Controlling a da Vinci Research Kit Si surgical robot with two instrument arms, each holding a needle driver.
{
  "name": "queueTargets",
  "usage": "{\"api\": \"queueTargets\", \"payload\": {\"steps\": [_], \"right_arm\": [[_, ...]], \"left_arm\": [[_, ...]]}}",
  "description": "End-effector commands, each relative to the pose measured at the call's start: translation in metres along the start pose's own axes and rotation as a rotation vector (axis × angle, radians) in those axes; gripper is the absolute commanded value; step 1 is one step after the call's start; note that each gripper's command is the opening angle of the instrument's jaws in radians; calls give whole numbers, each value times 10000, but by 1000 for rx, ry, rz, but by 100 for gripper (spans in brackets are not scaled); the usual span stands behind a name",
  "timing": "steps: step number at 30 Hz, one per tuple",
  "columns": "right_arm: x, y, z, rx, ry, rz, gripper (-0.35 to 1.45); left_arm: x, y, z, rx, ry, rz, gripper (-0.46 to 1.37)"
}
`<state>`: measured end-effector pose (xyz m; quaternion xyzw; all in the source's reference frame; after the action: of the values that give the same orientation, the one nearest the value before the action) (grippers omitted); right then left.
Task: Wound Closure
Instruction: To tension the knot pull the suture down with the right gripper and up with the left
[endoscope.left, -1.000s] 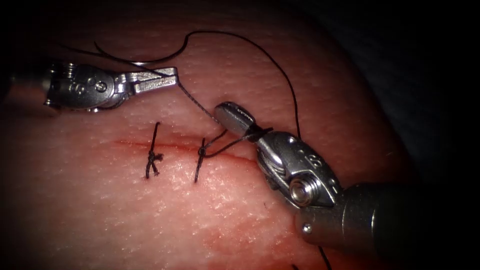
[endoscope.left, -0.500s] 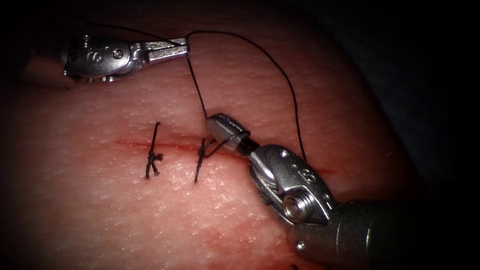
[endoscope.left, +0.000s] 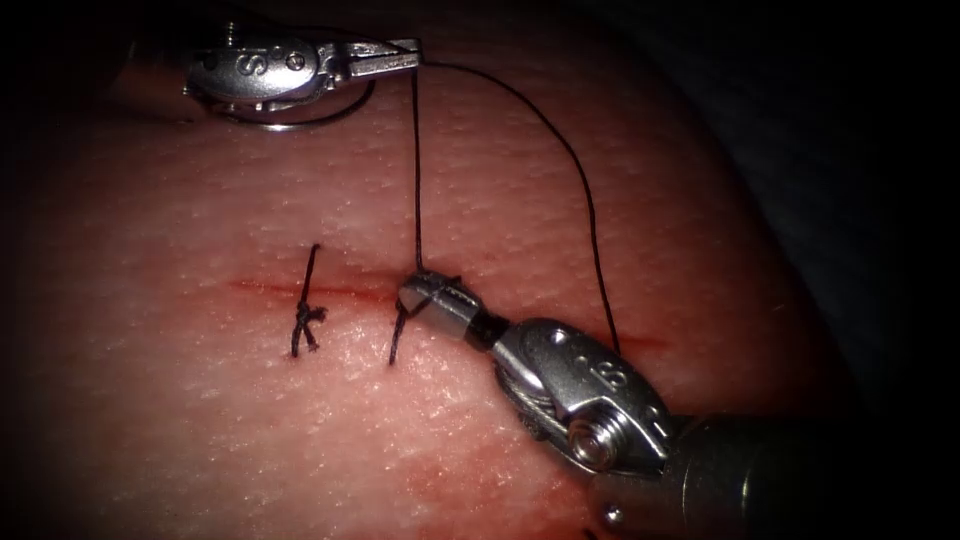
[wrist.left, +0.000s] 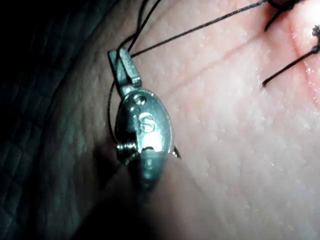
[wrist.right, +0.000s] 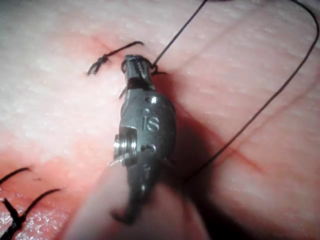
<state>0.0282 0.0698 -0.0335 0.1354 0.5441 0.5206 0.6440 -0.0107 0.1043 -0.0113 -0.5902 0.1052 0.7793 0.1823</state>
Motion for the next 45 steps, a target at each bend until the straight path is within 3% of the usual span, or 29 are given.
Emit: {"api": "queueTargets", "payload": {"steps": [1,14,19,27,39,45], "right_arm": [[0,-2,2,10,-3,3,-35],[-11,-17,7,21,-46,21,-35],[-19,-21,3,33,-71,21,-35],[-29,-34,1,88,-105,-13,-35],[-38,-37,-1,71,-123,-33,-35],[-45,-47,-6,44,-159,54,-35]], "left_arm": [[-2,-5,4,4,-18,15,-35],[-16,-28,39,50,-147,150,-35],[-15,-34,53,64,-157,159,-35],[-11,-45,54,69,-158,149,-35],[-10,-60,56,90,-159,184,-35],[-13,-64,59,99,-157,210,-35]]}}
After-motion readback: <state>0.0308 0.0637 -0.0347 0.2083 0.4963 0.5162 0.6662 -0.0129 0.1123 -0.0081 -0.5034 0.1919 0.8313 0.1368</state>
